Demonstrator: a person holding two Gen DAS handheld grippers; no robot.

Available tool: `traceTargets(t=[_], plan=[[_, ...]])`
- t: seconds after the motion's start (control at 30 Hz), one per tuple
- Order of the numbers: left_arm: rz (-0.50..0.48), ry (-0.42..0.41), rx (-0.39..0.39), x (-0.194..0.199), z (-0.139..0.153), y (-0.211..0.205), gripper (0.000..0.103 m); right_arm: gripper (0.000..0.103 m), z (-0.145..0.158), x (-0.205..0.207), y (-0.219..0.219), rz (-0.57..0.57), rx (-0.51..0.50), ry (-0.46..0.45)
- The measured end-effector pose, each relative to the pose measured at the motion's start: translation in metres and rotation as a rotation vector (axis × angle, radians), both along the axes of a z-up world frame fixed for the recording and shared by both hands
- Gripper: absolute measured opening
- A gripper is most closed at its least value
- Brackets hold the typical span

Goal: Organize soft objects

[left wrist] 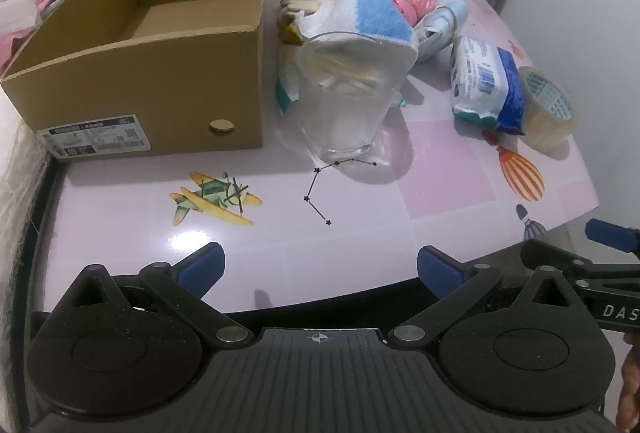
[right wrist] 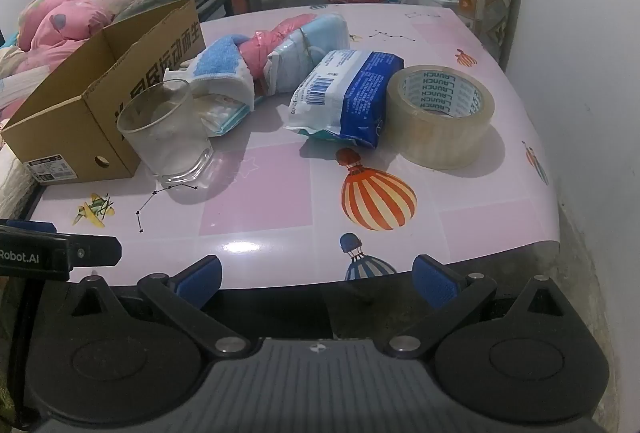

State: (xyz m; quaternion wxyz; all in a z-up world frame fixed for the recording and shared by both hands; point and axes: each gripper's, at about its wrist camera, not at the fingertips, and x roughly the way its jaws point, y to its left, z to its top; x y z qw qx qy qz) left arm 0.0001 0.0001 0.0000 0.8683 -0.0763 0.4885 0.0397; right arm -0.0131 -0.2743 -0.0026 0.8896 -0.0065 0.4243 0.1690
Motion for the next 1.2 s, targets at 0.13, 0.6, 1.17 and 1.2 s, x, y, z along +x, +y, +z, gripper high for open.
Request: traceTargets(t=[0.13,0.6,1.17,1.2], plan=[[-0.004,-0.011,0.002,-0.0009,0.0014,-0.0009,0.103,0.055,0.0008,-0.0004,-0.0001,0.001,0.001,-0.001],[-0.001,-0.010,-0.002,-0.0010,0.0016,-0.0002,0.103,0.055,0.0011,0.0001,0.0003,-0.001,-0.001,-0.001],[0.000,-0.015,-0.004,-0.0024,0.0023,-0.0009,0.103,0.055,0.0028,-0.0014,0.0012,0.002,-0.001,-0.006],[0.000,-0.015,-0.003,-0.0026,0.0025,-0.0015,0.103,0.055,0.0028,-0.0015,0.0012,0.002,-0.001,-0.006]])
